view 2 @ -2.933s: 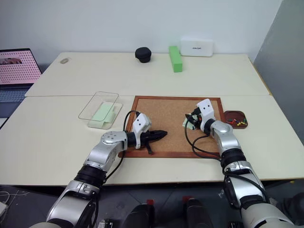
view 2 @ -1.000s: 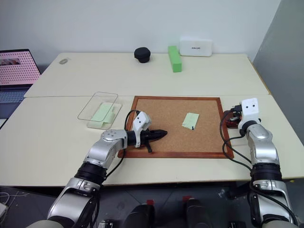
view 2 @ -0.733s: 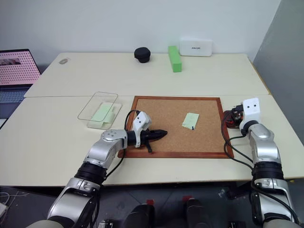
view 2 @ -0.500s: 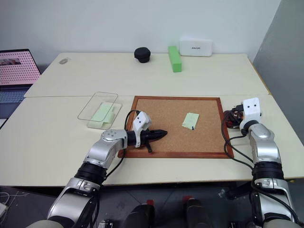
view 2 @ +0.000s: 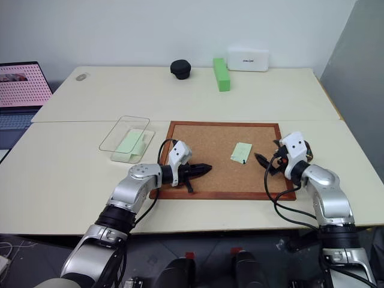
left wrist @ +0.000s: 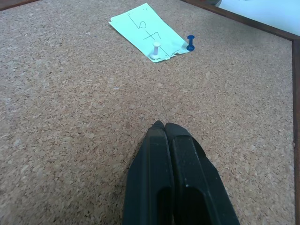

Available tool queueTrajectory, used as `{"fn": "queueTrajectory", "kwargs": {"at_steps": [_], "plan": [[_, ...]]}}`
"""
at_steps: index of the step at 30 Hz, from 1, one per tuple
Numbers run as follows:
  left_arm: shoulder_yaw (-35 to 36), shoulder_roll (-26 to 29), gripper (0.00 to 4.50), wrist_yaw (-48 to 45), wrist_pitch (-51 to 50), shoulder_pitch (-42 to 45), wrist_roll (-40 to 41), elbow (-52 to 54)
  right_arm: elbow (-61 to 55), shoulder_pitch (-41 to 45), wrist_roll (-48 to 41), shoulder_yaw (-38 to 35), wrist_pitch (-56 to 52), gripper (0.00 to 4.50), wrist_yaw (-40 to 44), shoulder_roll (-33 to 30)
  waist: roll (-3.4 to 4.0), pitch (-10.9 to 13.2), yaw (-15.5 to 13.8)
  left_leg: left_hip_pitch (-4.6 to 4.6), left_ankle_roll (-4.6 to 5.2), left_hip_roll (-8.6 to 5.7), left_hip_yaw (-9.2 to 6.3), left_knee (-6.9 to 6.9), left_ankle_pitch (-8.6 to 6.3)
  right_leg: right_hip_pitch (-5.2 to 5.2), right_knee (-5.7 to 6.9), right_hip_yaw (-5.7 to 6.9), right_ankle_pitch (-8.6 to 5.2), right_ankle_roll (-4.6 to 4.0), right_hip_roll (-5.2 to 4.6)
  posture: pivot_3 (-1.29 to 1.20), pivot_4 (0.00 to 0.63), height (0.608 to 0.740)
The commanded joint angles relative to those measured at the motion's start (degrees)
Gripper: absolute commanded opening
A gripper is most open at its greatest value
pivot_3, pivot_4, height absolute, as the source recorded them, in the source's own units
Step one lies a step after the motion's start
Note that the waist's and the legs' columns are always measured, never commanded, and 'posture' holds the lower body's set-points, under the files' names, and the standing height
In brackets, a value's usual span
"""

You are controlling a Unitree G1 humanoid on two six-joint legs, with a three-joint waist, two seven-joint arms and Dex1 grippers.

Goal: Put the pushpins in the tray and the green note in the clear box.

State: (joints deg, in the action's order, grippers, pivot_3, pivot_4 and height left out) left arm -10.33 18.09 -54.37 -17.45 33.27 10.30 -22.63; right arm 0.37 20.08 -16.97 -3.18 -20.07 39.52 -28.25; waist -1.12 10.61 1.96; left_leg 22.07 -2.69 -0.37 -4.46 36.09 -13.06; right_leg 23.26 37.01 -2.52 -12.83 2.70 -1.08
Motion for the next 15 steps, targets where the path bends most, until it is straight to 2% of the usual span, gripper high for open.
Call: {"fn": "queueTrajectory", "kwargs": {"at_steps": [1,8,15], "plan": [[-0.71,-0.2,0.0,0.0,-0.5,-0.57,-0.68,-0.23,-3.41,-0.32,-1.76,1.71,-0.46,4.48,1.93,1.53,0.0,0.0,-0.05,0.0,0.0,0.0,-0.01,-0.01,0.0,0.0,0.0,0.02,0.0,0.0,0.0,0.0,0.15,0.74],[-0.75,0.04,0.0,-0.21,-0.6,-0.25,-0.75,-0.15,4.11,1.78,2.62,6.34,5.37,4.48,2.41,4.83,0.0,0.0,-0.06,0.01,0.0,-0.01,-0.01,-0.03,0.0,0.0,-0.02,0.02,-0.01,-0.01,0.0,0.0,0.15,0.74],[-0.63,0.47,0.0,-0.28,-0.84,-0.4,-0.7,0.28,10.66,3.92,4.43,7.63,8.6,4.48,2.69,6.41,0.0,0.0,-0.05,-0.01,0.0,0.02,-0.01,-0.03,0.0,0.01,-0.01,0.03,-0.01,-0.02,0.01,0.0,0.15,0.74]]}}
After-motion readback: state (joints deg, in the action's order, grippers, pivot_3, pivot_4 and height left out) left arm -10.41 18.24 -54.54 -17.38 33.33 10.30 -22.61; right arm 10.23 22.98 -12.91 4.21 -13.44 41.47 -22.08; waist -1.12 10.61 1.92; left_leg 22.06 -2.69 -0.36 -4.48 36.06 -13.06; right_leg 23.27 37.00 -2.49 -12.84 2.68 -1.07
